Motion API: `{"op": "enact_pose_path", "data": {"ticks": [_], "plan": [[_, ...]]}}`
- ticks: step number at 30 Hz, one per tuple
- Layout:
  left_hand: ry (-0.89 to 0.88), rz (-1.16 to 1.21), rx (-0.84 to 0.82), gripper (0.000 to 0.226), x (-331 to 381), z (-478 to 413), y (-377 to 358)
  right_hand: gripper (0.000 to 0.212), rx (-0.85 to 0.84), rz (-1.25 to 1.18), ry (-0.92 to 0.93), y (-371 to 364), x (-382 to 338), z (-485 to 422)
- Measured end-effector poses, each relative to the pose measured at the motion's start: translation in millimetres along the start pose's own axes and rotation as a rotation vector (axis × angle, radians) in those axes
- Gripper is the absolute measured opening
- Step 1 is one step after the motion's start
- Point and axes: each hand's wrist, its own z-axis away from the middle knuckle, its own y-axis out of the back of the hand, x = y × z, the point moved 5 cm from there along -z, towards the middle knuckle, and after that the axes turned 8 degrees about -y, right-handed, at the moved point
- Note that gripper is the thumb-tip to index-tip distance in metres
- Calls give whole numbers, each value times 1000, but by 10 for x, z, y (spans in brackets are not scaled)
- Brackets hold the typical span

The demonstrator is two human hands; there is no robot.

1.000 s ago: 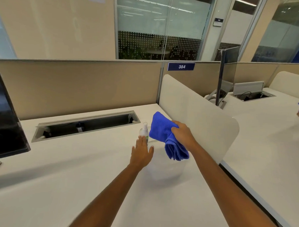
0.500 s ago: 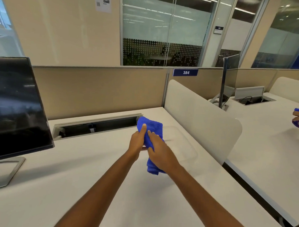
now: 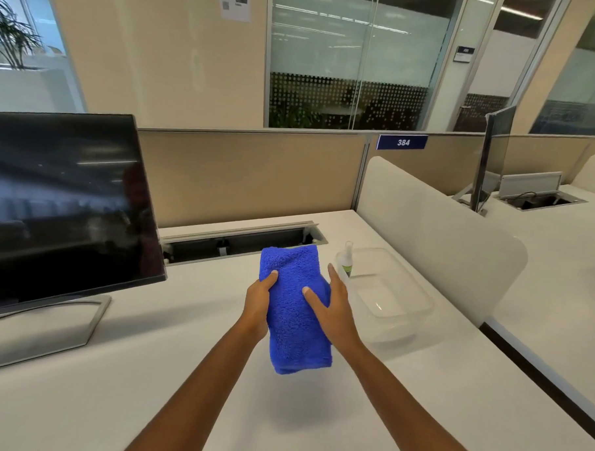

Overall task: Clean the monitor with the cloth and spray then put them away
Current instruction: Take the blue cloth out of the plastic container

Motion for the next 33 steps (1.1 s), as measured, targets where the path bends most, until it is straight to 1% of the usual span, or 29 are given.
{"op": "enact_pose_path", "data": {"ticks": [1,3,5,7,9,11,14,18,21,24,26,29,31,33], "plan": [[20,23,-9,18,-19,14,45,68,-45,-27,-81,-54,43,-12],[43,30,-23,20,-60,38,133,62,-138,-24,-186,-160,132,-4],[42,-17,-32,25,-99,64,234,50,-163,6,-184,-243,181,42],[-2,-129,-30,32,-130,84,310,44,-140,12,-155,-277,215,79],[-28,-256,-30,39,-175,112,399,43,-115,24,-145,-325,252,130],[-3,-339,-30,44,-248,140,482,43,-101,42,-143,-373,300,174],[70,-367,-43,45,-350,201,574,41,-93,54,-140,-431,366,216],[111,-358,-79,45,-419,259,613,44,-101,92,-157,-470,395,187],[55,-414,-111,47,-417,254,614,43,-111,139,-155,-484,393,142],[-1,-504,-141,55,-411,246,590,43,-117,191,-150,-483,399,89],[6,-560,-173,63,-436,238,552,47,-125,209,-155,-464,402,36],[39,-694,-263,73,-498,260,459,53,-145,263,-149,-399,412,-39],[38,-842,-320,77,-550,285,396,55,-166,344,-125,-351,448,-77],[2,-1028,-370,80,-617,304,335,61,-197,473,-114,-322,525,-101]]}}
